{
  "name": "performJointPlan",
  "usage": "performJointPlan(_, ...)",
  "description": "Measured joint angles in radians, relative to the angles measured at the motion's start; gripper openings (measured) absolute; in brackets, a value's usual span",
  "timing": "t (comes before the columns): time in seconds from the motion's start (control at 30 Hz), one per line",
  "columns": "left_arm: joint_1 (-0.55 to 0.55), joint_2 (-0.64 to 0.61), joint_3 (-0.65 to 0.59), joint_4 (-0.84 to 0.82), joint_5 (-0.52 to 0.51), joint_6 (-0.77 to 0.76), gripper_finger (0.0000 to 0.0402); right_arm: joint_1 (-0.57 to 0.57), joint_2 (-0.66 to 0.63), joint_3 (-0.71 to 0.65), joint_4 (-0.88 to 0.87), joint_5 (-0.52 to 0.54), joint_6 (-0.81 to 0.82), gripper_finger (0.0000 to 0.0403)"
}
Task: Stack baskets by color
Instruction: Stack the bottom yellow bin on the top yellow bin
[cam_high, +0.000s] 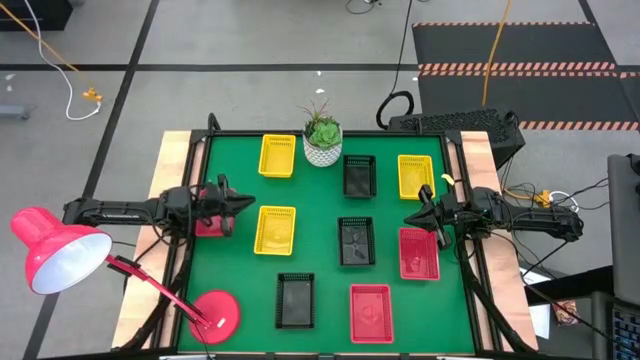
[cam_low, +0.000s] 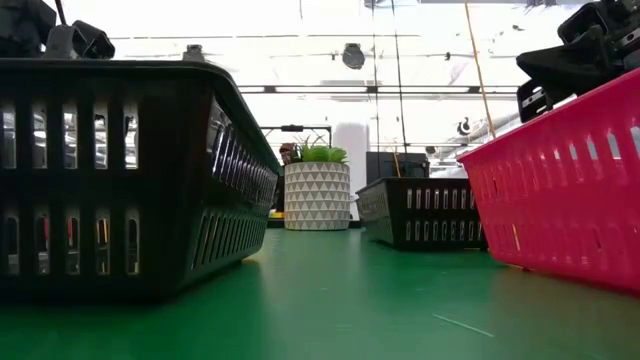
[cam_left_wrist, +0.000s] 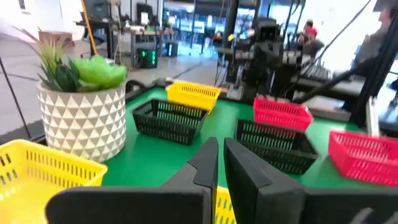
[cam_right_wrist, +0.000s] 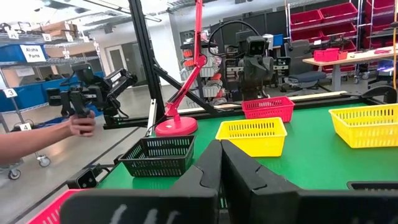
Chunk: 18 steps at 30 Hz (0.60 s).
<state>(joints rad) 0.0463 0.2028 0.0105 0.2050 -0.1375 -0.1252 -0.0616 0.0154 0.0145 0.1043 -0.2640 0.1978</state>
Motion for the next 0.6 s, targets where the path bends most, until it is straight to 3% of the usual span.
performJointPlan(0.1,0.000,0.000,0.000,0.052,0.000,-0.016,0.0031,0.000,0.000,0.000,0.002,0.010,-0.024,0.0000)
performJointPlan(0.33,0.000,0.000,0.000,0.087,0.000,-0.037,0.0031,0.000,0.000,0.000,0.088,0.171,-0.079,0.0016)
performJointPlan(0.5,0.001,0.000,0.003,0.102,-0.050,0.008,0.0031,0.000,0.019,0.007,0.150,0.357,-0.091,0.0083)
performJointPlan(0.6,0.001,0.001,0.070,0.015,-0.092,0.019,0.0042,0.000,0.062,0.044,0.226,0.413,-0.146,0.0142)
